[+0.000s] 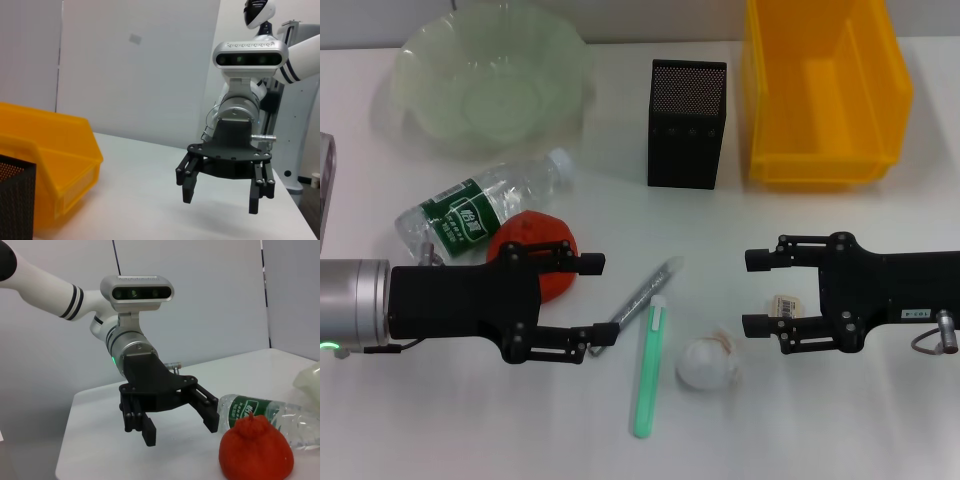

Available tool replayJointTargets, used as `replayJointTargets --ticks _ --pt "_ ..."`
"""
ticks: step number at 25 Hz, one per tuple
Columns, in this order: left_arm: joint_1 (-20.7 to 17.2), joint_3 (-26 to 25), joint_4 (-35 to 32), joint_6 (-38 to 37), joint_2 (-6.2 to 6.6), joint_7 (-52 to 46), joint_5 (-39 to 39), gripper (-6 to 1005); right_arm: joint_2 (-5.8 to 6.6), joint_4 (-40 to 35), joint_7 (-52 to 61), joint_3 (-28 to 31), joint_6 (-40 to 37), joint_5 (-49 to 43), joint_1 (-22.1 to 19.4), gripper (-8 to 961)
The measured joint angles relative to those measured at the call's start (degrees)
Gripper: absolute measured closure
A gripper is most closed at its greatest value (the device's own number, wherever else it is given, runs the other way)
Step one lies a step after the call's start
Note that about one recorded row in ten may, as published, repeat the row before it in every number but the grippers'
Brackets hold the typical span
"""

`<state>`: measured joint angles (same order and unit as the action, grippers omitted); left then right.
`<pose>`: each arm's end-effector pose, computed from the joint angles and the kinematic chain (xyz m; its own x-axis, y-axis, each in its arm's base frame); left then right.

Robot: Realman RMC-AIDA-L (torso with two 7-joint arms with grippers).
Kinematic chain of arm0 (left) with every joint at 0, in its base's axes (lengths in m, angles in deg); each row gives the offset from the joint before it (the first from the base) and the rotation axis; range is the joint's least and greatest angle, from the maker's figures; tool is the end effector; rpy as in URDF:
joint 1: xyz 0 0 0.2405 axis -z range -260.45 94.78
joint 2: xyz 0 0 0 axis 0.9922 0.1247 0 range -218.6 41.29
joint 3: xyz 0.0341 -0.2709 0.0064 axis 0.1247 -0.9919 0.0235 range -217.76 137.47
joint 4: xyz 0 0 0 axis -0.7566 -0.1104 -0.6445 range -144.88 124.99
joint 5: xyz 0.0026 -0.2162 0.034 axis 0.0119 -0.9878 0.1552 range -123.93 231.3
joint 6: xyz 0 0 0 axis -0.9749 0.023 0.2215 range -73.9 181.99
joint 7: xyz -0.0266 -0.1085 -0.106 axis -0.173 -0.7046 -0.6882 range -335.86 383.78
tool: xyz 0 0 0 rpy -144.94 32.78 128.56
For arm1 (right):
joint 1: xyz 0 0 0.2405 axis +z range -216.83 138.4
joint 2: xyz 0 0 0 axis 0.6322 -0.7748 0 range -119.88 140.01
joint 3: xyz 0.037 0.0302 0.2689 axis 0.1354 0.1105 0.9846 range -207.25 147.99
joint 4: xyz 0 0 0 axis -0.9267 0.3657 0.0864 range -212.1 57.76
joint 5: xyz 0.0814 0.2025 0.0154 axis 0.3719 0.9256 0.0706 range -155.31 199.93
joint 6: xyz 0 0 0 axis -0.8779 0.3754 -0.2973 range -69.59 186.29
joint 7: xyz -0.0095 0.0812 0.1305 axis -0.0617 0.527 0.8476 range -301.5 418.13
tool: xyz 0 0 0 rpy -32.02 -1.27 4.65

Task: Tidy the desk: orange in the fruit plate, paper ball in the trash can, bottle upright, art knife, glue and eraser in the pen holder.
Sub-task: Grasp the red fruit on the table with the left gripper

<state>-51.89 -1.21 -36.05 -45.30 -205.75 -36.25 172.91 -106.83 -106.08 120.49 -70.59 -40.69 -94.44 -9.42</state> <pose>-0.2804 0.3021 -0.0394 0.8415 0.1822 0.5086 0.2151 -0.9766 -0.0060 0.2820 0.3054 -0.0315 0.8451 -0.1812 -0.5030 -0.2264 -0.9736 -0.0296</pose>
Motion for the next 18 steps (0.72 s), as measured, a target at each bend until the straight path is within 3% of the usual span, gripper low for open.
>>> replayJointTargets --ticks 18 --pt "0.0 -0.5 -1.8 -0.8 -0.06 -0.2 -0.5 198 0.0 0.0 0.0 0.0 0.0 0.0 0.1 204"
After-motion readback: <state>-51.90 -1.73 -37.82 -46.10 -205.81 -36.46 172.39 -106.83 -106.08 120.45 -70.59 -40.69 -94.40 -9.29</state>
